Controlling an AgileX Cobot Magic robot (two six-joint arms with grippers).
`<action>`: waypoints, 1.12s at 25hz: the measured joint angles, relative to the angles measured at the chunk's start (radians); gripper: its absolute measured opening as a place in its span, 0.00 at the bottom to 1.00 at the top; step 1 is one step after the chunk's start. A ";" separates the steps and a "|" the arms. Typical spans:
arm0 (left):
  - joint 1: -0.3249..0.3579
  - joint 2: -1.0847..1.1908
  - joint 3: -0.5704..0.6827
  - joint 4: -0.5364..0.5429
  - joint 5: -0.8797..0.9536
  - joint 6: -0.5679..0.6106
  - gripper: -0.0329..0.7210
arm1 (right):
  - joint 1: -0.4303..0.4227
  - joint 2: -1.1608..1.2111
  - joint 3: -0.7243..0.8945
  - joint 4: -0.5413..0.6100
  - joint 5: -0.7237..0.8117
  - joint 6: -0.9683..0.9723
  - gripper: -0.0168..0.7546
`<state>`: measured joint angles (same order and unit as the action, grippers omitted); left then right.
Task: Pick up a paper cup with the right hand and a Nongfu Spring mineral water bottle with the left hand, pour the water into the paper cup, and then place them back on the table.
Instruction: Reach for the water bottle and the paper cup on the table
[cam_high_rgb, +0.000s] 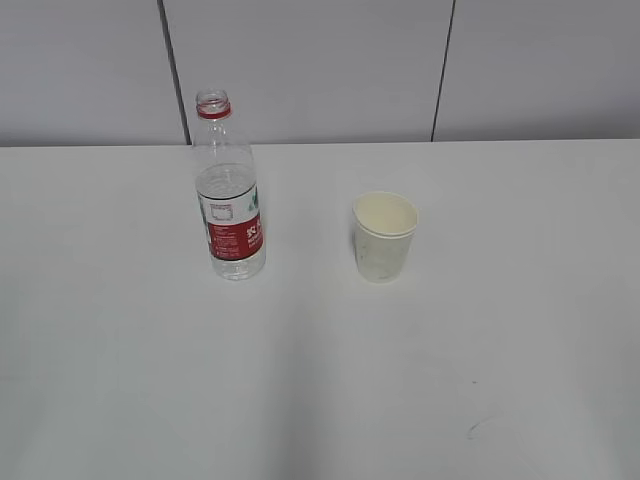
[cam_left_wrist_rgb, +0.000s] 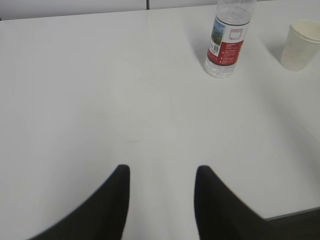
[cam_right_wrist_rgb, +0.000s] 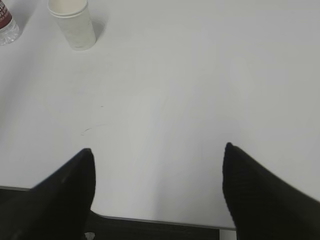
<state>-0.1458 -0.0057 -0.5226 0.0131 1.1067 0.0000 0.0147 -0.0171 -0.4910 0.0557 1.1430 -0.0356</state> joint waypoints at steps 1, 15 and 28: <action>0.000 0.000 0.000 0.000 0.000 0.000 0.41 | 0.000 0.000 0.000 0.000 0.000 0.000 0.78; 0.000 0.000 0.000 0.000 0.000 0.000 0.37 | 0.000 0.000 0.000 0.000 0.000 0.000 0.78; 0.000 0.000 0.000 0.000 0.000 0.000 0.36 | 0.000 0.000 0.000 -0.002 0.000 0.000 0.78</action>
<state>-0.1458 -0.0057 -0.5226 0.0131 1.1067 0.0000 0.0147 -0.0171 -0.4910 0.0539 1.1430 -0.0356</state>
